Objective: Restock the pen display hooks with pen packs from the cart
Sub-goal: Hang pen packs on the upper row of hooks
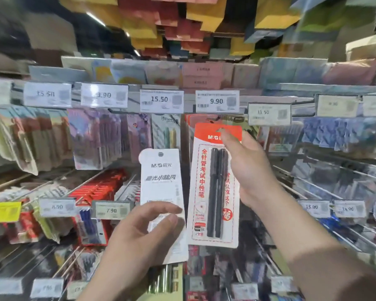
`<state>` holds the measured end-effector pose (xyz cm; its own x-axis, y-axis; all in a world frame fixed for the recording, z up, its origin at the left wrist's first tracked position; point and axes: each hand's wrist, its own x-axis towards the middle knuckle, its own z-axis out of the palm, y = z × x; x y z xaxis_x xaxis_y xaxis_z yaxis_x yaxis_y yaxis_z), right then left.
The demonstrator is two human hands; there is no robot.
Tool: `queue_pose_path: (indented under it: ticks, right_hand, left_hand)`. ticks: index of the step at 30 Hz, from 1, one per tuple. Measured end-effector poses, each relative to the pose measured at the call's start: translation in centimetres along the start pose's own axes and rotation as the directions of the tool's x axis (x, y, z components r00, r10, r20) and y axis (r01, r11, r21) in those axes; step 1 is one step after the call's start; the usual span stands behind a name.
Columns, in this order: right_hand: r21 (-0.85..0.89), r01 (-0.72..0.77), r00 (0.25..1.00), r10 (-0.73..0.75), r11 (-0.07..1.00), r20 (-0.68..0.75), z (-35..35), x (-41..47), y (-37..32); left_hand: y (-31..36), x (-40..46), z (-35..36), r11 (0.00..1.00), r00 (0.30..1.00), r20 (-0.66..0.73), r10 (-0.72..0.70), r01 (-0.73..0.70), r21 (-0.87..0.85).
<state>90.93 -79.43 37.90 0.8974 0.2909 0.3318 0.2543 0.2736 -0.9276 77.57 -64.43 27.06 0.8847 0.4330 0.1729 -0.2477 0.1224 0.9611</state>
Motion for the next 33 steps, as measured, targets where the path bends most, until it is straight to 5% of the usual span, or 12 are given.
queue_pose_path:
  ticks: [13, 21, 33]
  right_hand:
    - [-0.083, 0.065, 0.991, -0.074, 0.994, -0.114, 0.1, 4.8, 1.2]
    - [-0.16, -0.077, 0.994, 0.062, 0.984, -0.094, 0.6, 6.9, 1.7]
    - [-0.214, -0.044, 0.973, -0.007, 0.976, -0.229, 2.0, 10.9, 3.1]
  left_hand:
    - [1.3, 3.9, -2.1, 0.969, 0.989, -0.022, 0.144, -0.136, 0.205]
    - [1.7, 4.7, -3.1, 0.976, 0.988, 0.038, 0.151, -0.155, 0.15]
    - [2.1, 4.8, -4.5, 0.932, 0.941, 0.183, 0.283, -0.315, 0.178]
